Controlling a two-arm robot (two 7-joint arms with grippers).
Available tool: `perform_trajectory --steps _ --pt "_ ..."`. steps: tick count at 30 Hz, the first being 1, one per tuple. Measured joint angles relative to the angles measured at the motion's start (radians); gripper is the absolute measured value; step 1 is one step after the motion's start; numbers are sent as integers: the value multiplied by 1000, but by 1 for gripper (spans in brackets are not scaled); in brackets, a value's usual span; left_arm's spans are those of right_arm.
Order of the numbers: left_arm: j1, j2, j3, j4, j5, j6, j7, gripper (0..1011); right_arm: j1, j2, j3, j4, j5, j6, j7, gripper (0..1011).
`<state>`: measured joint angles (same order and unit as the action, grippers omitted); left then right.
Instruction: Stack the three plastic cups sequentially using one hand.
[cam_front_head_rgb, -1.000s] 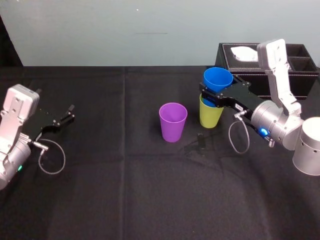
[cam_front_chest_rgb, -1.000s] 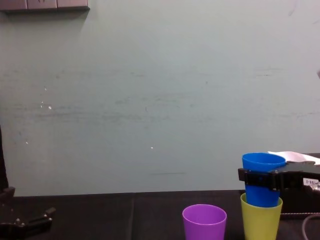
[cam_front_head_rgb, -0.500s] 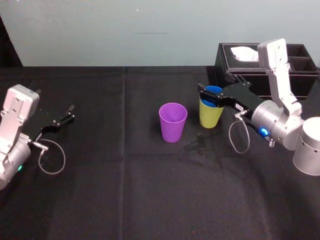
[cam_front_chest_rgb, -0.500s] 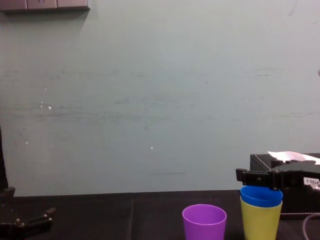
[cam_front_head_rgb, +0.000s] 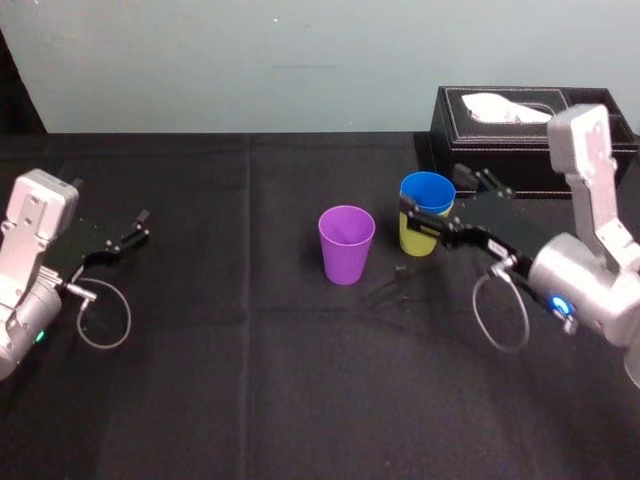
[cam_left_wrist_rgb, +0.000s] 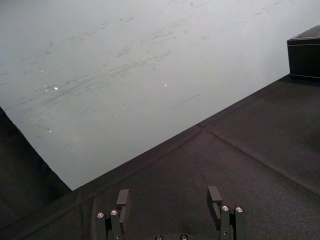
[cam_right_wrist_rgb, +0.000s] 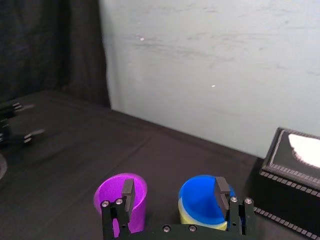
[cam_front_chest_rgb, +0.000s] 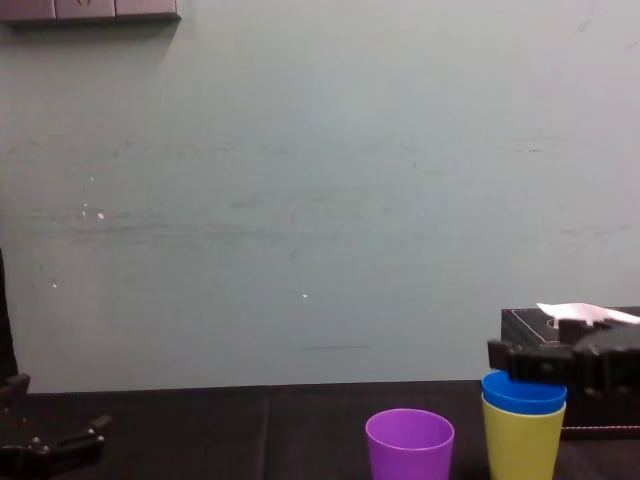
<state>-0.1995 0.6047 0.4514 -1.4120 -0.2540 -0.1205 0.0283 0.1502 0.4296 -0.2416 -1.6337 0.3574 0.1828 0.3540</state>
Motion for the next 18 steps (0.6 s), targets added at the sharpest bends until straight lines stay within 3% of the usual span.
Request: perform_trajectory --steps 9,18 --pt "0 0 0 0 0 0 0 1011 -151 73 3 -93 37 -40 34 1003" --pt "0 0 0 0 0 0 0 1011 -191 82 -52 -86 -20 -90 30 1003"
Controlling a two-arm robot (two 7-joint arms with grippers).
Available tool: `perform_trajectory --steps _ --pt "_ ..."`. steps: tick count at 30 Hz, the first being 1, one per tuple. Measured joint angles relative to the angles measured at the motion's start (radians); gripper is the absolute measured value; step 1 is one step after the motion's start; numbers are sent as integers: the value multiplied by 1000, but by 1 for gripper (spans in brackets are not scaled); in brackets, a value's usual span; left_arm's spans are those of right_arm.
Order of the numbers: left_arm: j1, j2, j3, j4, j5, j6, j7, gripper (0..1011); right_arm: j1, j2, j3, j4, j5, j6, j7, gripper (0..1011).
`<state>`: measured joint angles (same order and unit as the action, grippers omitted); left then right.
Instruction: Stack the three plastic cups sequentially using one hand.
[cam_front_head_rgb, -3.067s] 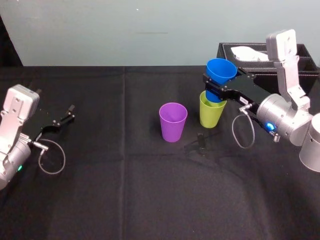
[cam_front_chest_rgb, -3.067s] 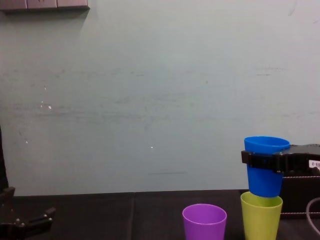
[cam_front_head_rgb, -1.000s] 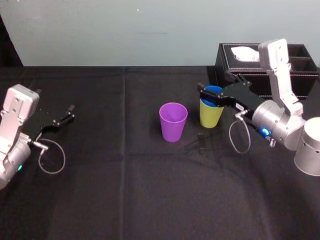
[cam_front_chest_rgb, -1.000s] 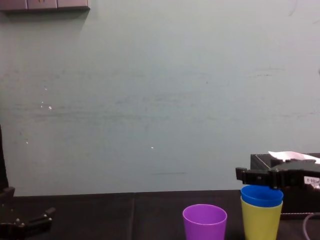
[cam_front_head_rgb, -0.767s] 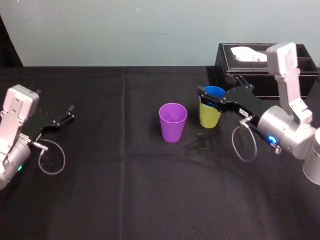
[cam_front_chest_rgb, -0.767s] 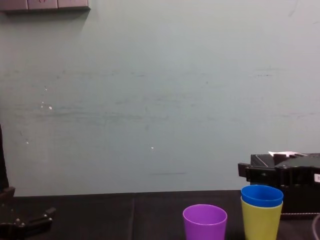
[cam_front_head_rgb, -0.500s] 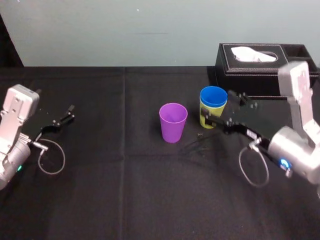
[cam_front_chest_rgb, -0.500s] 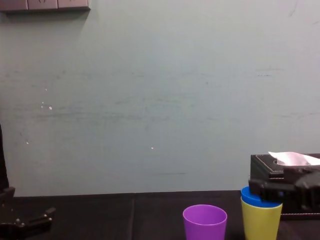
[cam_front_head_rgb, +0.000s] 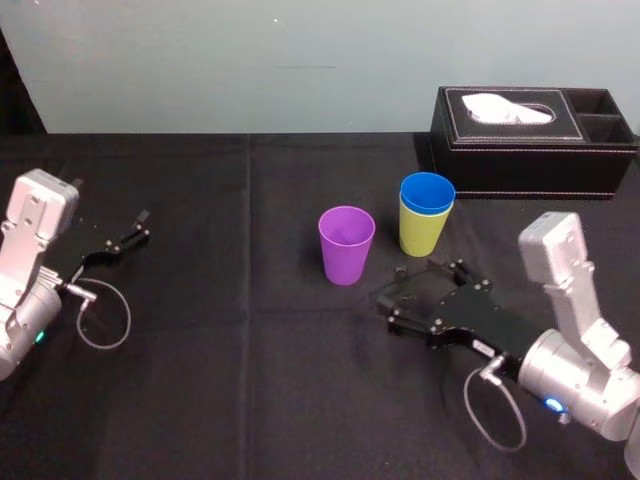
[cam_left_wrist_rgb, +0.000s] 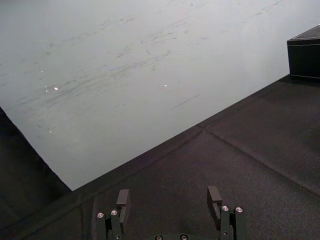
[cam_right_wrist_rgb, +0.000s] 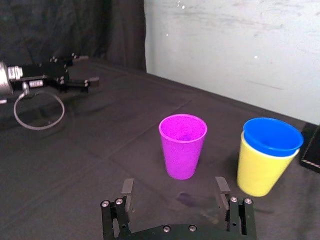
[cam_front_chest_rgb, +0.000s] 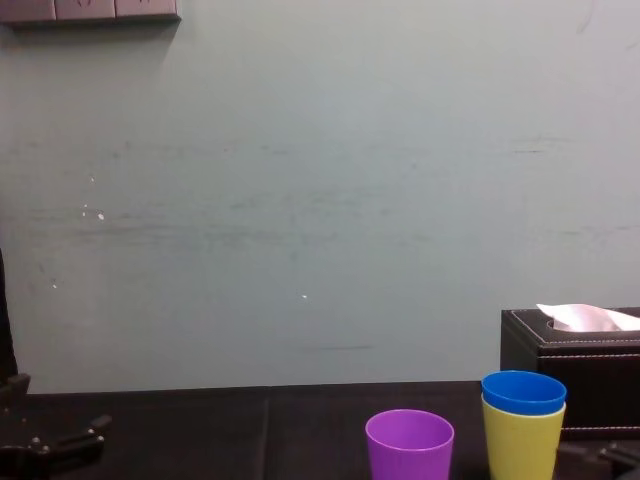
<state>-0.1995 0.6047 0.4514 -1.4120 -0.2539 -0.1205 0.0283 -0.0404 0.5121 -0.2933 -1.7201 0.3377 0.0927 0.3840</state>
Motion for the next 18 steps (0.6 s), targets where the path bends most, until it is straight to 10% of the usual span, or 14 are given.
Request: perform_trajectory --steps 18 --pt "0 0 0 0 0 0 0 1011 57 -110 -57 92 -82 14 -57 1003"
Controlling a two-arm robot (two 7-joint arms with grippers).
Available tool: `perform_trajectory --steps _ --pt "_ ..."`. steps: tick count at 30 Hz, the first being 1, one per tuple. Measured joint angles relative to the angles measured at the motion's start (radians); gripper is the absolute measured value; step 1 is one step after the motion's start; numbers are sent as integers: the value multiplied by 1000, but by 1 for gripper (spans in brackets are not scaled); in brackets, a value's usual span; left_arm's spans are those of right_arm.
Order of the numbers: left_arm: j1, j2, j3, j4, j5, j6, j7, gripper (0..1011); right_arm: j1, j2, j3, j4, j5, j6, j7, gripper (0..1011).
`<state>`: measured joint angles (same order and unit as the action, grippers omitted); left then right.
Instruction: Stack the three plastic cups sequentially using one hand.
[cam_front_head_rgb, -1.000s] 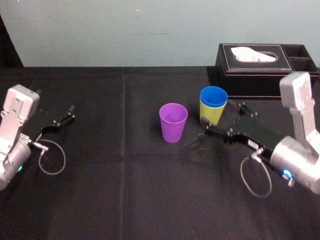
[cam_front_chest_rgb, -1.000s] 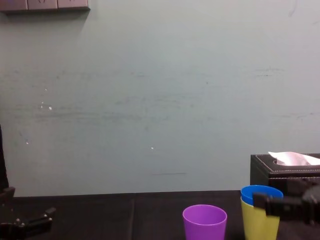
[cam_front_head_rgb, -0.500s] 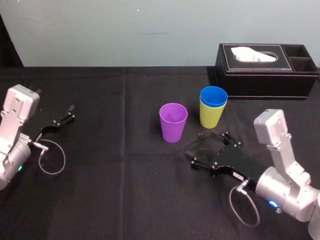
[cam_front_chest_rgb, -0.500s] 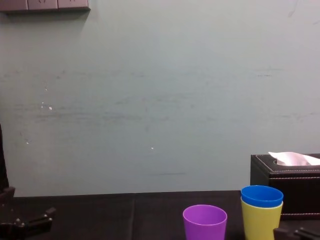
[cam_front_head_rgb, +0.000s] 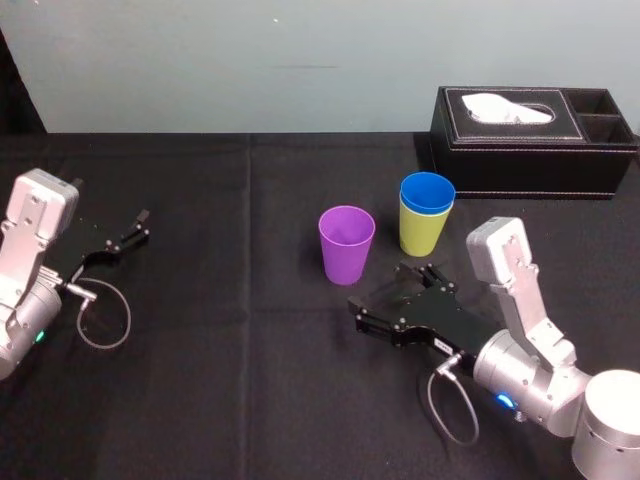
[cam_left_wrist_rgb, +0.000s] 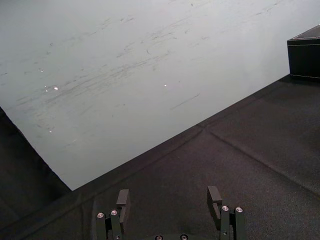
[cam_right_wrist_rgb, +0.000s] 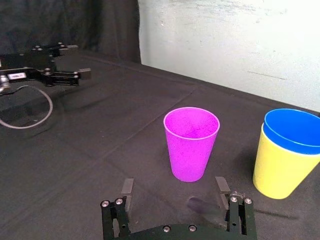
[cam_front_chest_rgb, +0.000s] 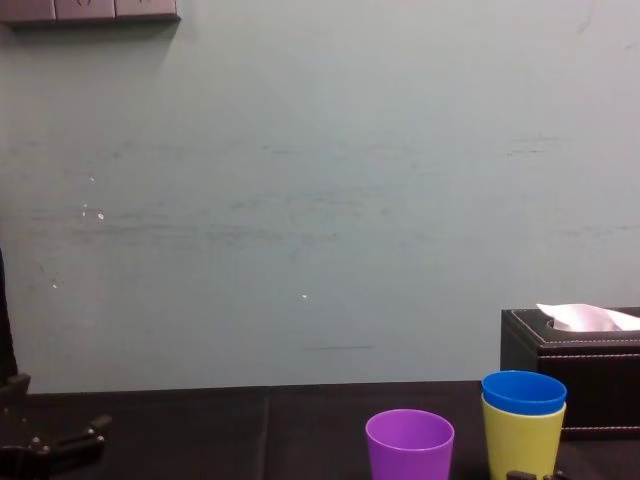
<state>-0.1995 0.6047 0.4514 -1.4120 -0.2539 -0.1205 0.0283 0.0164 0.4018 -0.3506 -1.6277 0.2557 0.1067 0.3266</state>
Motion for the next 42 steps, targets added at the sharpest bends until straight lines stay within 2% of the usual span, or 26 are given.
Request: perform_trajectory --steps 12,27,42 --pt "0 0 0 0 0 0 0 1011 68 -68 -15 80 -27 43 -16 1003" --pt "0 0 0 0 0 0 0 1012 136 -143 -24 170 -52 69 -43 1003" --pt "0 0 0 0 0 0 0 1011 160 -191 -15 204 -78 73 -72 1003"
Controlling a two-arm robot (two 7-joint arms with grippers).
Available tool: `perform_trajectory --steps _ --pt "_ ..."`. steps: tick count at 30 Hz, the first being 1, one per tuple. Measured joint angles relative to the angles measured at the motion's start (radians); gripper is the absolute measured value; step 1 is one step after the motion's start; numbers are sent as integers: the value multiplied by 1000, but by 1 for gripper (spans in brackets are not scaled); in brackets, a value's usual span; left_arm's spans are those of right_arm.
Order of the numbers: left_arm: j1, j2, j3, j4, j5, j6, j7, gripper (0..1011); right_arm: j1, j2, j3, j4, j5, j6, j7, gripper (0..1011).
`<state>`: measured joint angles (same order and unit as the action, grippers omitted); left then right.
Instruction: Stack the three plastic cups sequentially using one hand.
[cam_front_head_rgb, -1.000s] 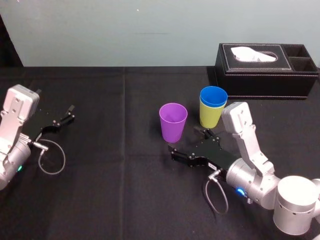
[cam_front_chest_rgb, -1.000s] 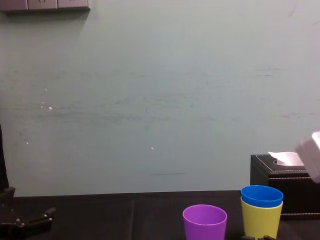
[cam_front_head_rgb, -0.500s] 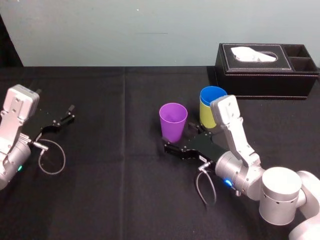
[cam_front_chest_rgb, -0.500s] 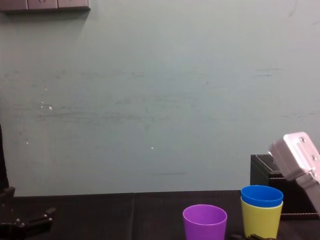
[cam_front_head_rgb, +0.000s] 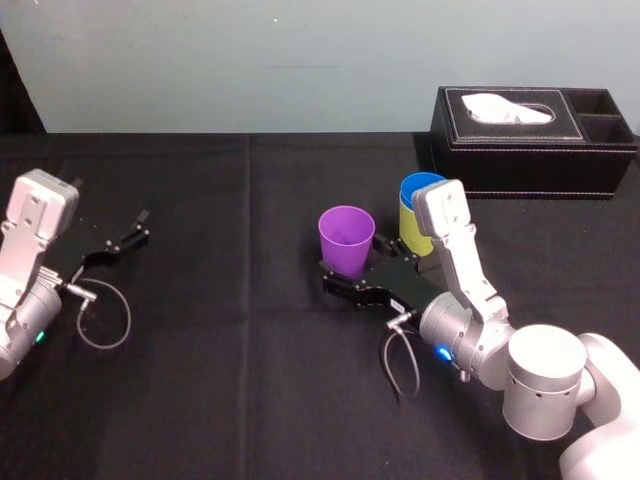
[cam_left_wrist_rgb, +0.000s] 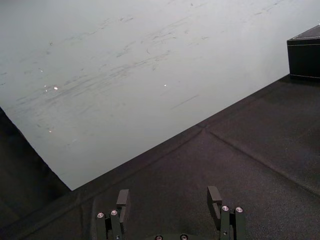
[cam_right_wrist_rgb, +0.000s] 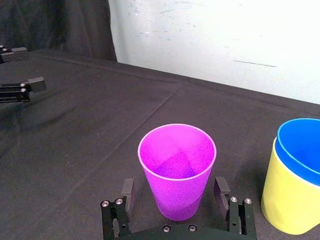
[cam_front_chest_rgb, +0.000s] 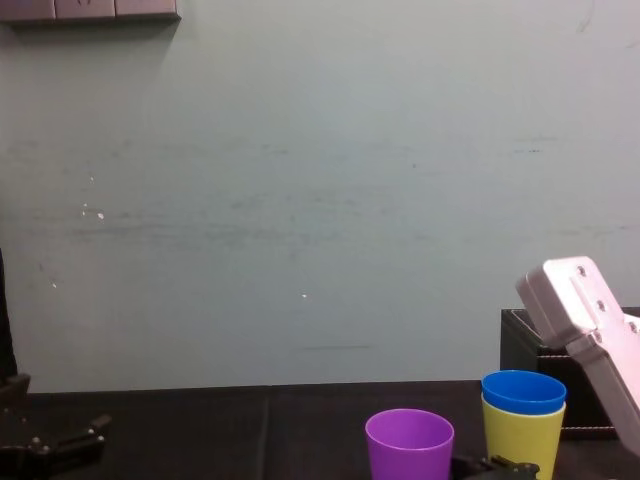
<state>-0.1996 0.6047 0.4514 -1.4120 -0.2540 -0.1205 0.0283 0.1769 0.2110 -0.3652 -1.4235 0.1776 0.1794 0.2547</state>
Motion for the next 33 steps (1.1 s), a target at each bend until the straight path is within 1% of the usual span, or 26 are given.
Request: perform_trajectory --steps 17,33 --pt "0 0 0 0 0 0 0 1011 21 -35 16 33 -24 -3 -14 1003" --pt "0 0 0 0 0 0 0 1011 57 -59 12 89 -47 -22 -8 1003"
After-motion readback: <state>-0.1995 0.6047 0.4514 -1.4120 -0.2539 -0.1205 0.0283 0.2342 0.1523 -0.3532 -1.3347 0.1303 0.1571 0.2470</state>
